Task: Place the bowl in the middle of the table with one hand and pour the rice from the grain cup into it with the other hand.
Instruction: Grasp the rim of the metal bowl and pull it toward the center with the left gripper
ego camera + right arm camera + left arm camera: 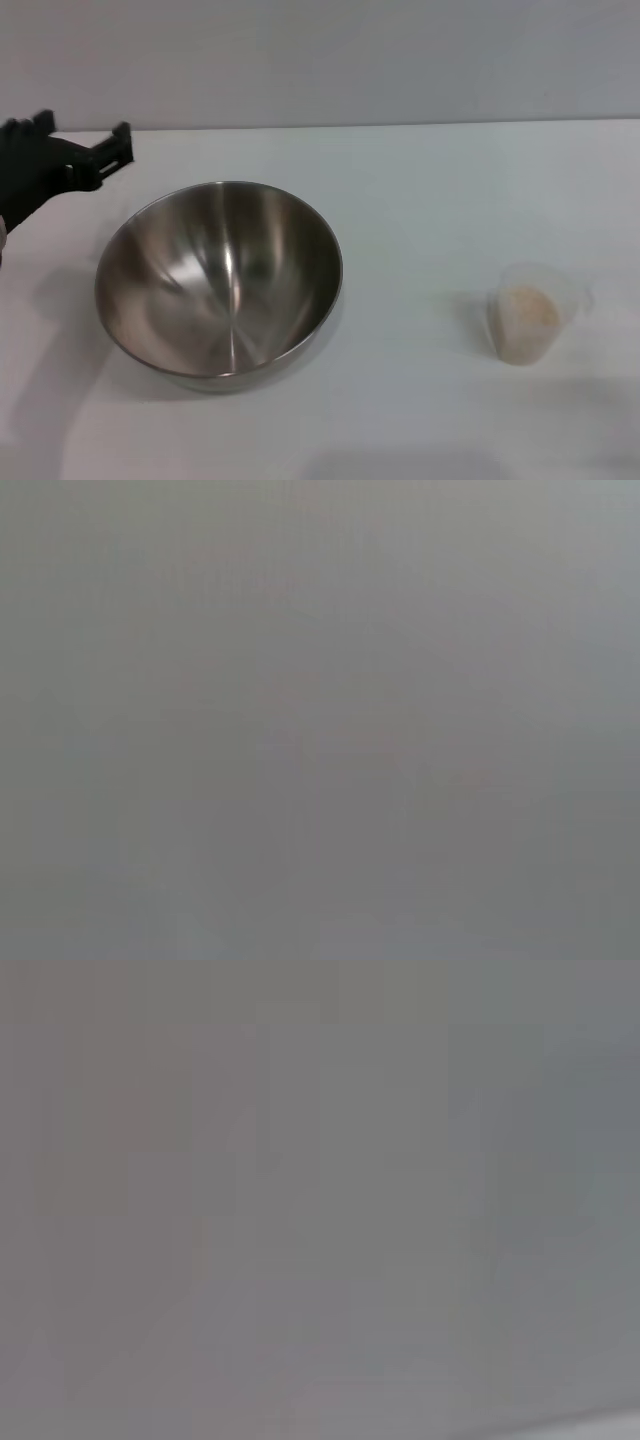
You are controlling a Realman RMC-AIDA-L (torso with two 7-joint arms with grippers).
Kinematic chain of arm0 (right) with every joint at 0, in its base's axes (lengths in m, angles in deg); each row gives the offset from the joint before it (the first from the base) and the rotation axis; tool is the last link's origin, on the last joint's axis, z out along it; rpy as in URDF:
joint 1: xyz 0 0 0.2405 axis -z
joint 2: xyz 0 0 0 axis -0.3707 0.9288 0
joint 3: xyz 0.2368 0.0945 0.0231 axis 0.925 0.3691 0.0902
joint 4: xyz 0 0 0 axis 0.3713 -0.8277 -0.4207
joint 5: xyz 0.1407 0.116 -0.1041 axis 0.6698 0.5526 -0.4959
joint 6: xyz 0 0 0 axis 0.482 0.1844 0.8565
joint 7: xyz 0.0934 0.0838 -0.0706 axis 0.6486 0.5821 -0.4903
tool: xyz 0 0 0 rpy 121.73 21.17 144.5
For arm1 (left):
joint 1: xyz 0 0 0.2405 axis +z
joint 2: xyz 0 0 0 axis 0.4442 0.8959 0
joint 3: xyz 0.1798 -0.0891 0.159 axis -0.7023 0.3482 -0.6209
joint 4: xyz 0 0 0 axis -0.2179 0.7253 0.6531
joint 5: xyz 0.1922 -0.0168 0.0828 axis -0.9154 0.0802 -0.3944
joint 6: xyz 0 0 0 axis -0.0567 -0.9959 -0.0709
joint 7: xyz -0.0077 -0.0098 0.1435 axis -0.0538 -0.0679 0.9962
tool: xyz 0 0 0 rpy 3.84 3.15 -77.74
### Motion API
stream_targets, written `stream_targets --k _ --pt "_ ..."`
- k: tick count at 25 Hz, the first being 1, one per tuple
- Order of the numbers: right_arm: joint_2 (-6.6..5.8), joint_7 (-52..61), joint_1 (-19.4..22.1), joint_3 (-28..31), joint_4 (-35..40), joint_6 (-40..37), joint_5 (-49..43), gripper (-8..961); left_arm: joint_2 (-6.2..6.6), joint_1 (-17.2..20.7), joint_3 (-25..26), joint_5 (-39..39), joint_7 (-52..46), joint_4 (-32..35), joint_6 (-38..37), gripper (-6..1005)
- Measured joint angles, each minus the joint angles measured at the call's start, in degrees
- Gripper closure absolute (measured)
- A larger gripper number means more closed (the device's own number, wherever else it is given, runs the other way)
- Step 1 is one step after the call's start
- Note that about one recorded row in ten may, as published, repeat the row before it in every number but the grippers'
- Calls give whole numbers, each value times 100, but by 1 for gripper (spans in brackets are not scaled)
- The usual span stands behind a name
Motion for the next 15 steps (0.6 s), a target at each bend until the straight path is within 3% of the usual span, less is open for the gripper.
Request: stream_targets --k 1,2,5,15 --pt "0 0 -2 0 0 2 0 130 0 0 0 0 0 0 0 151" --pt "0 0 -6 0 0 3 0 130 -2 -166 406 185 -71 -518 1348 151" --pt "0 0 -15 0 0 17 -1 130 -9 -205 565 194 -54 -807 2088 151" --pt "0 0 -5 0 4 53 -25 129 -13 -201 588 158 14 -482 2421 150"
